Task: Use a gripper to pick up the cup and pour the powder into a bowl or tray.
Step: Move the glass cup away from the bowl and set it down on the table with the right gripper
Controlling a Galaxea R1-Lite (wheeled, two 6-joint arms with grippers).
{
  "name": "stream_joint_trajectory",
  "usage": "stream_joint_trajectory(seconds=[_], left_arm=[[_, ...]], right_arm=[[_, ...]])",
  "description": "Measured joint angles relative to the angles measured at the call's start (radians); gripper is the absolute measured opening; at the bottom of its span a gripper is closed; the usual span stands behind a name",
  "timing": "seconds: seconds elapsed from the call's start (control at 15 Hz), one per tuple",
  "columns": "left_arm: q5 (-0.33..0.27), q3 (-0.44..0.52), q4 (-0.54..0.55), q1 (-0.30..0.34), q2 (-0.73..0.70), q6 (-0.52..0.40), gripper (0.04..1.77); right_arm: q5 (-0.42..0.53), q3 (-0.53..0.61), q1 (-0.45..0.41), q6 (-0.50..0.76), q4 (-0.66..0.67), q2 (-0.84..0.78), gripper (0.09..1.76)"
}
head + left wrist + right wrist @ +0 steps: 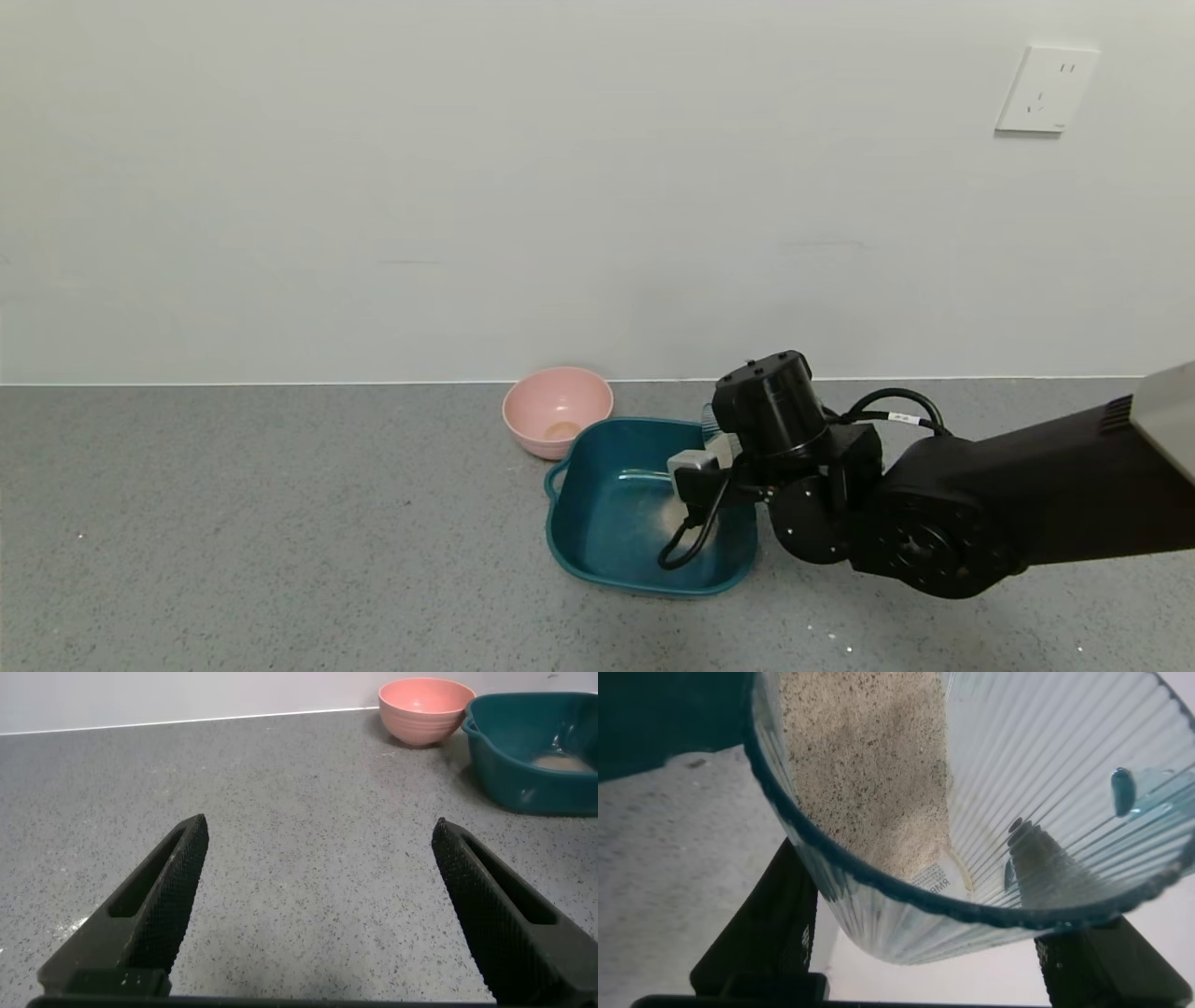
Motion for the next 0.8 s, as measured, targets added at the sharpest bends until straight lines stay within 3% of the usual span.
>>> stream_joint_trajectory(seconds=[0.8], left_arm=[[0.000,0.000,0.000,0.000,0.000,0.000,1.72]], right_arm=[[0.090,0.189,-0.022,0.713,0.004,-0.080,1.32]])
